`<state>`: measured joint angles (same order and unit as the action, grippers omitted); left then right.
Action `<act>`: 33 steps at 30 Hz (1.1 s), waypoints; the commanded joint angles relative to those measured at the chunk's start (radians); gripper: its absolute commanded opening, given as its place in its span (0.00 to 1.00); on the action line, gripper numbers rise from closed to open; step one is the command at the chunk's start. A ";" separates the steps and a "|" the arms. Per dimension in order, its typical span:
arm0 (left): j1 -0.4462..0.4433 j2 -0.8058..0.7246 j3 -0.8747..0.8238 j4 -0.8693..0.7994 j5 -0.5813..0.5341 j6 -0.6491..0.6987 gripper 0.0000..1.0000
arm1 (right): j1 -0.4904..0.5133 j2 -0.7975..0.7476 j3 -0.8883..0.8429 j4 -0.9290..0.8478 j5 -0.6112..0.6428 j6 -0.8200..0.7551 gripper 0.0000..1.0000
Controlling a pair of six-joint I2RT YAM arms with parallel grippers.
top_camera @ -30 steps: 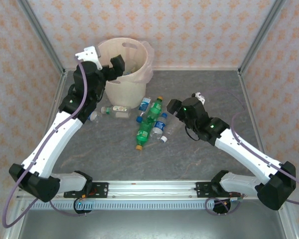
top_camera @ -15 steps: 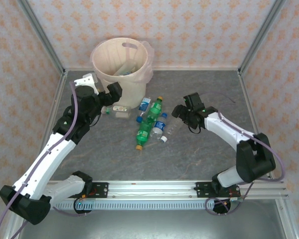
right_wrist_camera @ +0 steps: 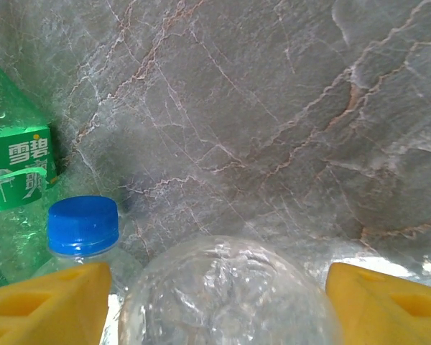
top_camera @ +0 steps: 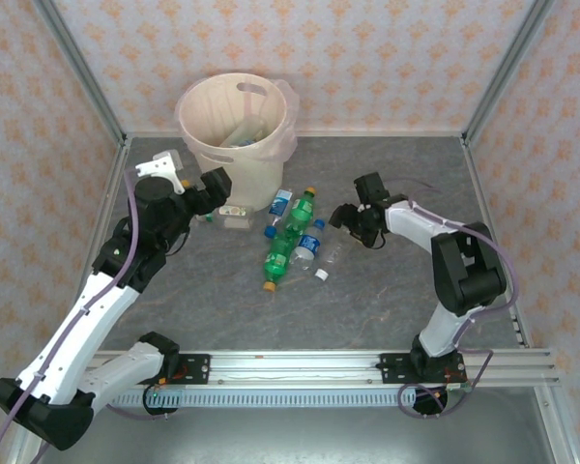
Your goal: Put the plastic bottles in the bin
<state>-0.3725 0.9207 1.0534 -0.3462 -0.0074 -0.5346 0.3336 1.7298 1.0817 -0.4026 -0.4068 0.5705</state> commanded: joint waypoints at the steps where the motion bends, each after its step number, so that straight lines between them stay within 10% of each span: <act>1: 0.001 -0.023 -0.011 -0.022 -0.016 -0.008 0.99 | -0.007 0.020 0.021 -0.028 -0.022 -0.023 0.78; 19: 0.001 -0.018 0.003 -0.039 -0.023 -0.004 0.99 | -0.010 -0.003 -0.067 -0.013 -0.052 -0.041 0.59; 33: 0.001 -0.008 0.074 -0.044 -0.145 -0.083 0.99 | -0.006 -0.315 0.141 -0.059 0.087 -0.028 0.55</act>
<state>-0.3725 0.9169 1.0775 -0.3985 -0.1024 -0.5766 0.3264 1.4834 1.1351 -0.4629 -0.3767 0.5411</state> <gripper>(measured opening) 0.991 0.578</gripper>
